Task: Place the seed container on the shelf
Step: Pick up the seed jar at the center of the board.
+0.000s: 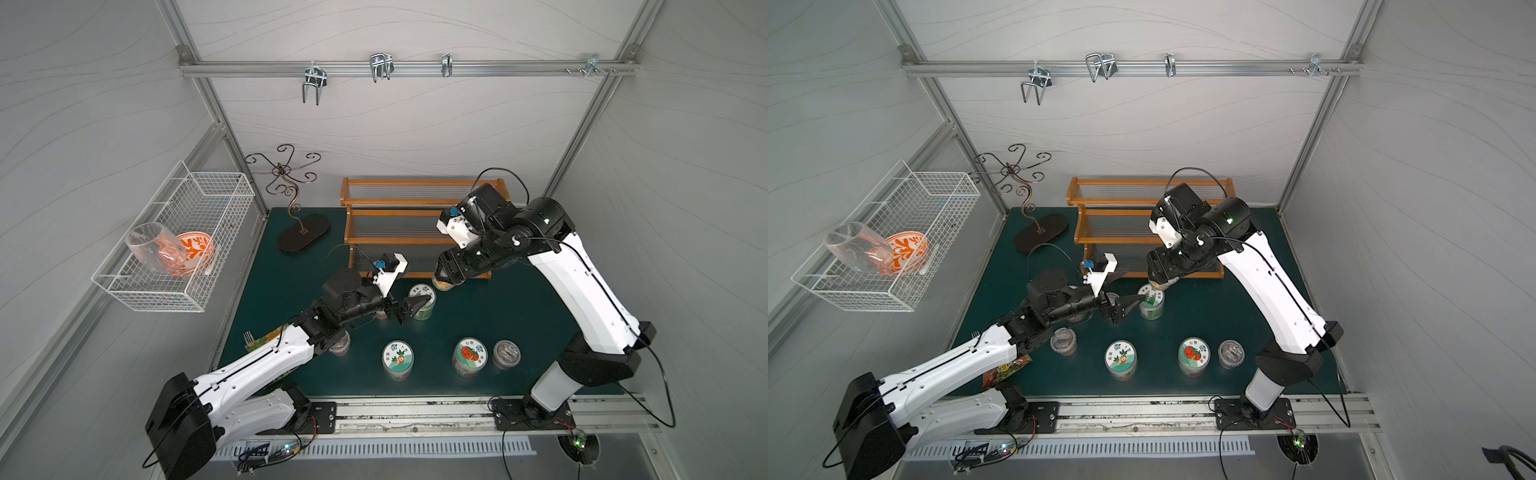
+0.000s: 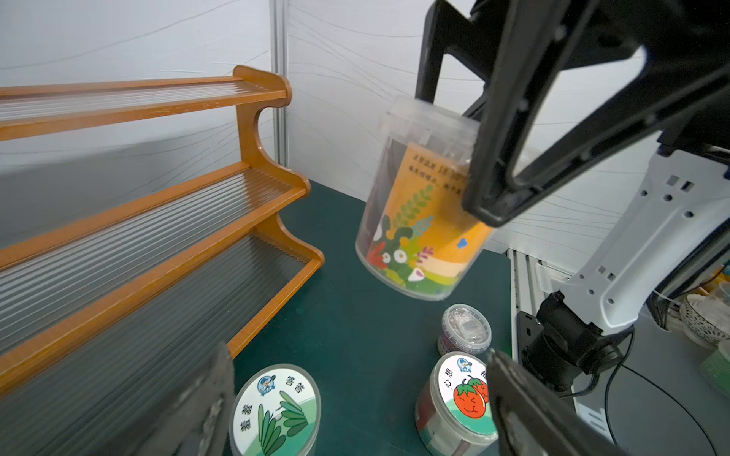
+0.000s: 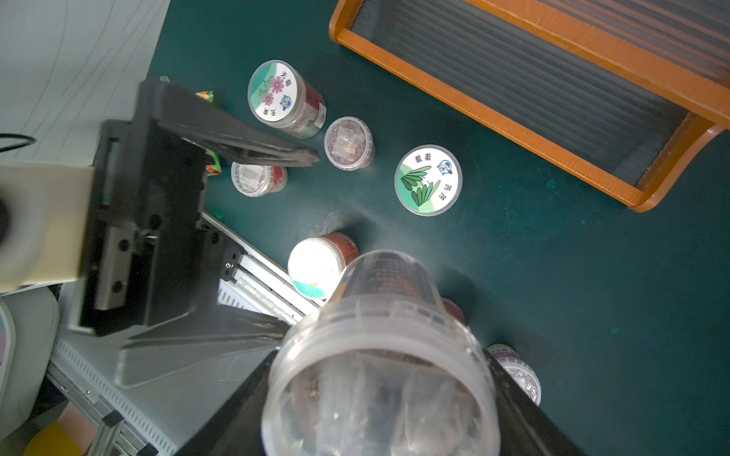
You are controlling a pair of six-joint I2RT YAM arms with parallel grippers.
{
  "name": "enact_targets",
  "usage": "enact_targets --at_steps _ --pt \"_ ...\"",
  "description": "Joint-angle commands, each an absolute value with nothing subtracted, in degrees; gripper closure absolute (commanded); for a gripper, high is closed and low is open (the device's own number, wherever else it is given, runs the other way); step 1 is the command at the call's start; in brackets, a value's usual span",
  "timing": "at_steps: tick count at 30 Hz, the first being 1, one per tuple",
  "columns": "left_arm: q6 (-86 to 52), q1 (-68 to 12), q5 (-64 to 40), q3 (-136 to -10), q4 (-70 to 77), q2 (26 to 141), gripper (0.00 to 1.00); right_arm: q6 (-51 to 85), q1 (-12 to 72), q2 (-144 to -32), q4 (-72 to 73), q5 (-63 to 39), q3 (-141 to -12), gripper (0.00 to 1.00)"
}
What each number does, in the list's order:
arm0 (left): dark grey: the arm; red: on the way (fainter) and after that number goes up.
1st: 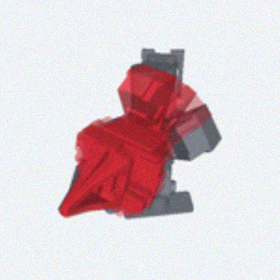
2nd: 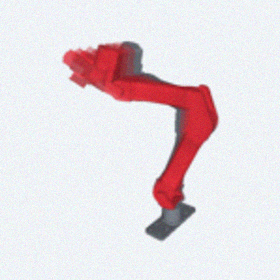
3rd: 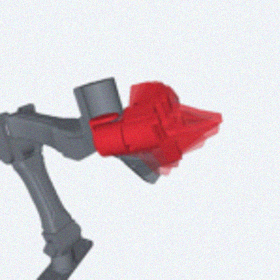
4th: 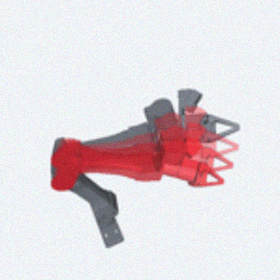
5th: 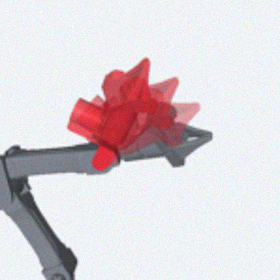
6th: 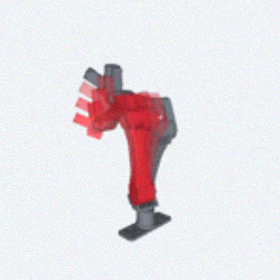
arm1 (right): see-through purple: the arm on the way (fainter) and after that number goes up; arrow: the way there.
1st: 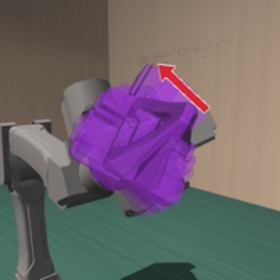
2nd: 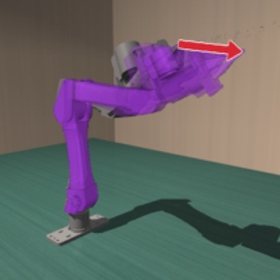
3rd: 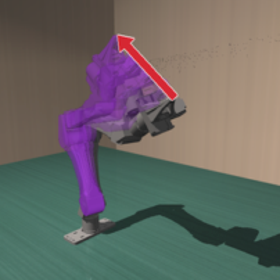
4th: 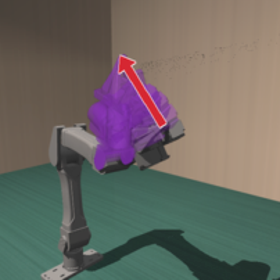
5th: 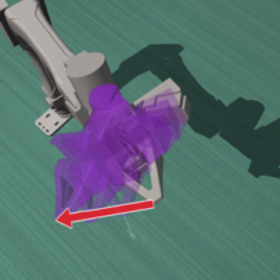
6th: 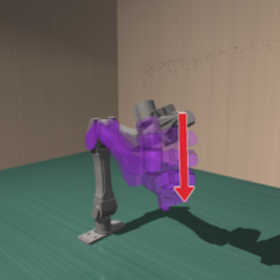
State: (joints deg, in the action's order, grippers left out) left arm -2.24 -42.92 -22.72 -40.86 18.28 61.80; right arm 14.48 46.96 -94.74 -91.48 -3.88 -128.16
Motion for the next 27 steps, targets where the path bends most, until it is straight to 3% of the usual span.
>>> enact_targets --at_steps 1,20,27 --pt "-0.8 -43.2 -27.6 -40.5 27.0 63.2 0.00 13.9 48.4 -95.7 -97.9 -5.8 -129.9 0.45" --pt "-1.1 -45.9 -29.0 -42.8 34.8 68.6 0.01 13.7 52.1 -98.9 -97.2 -4.5 -127.6 0.46" --pt "-3.0 -46.0 -28.1 -43.0 37.0 69.6 0.11 14.0 52.3 -97.6 -95.7 -4.5 -124.1 0.45"
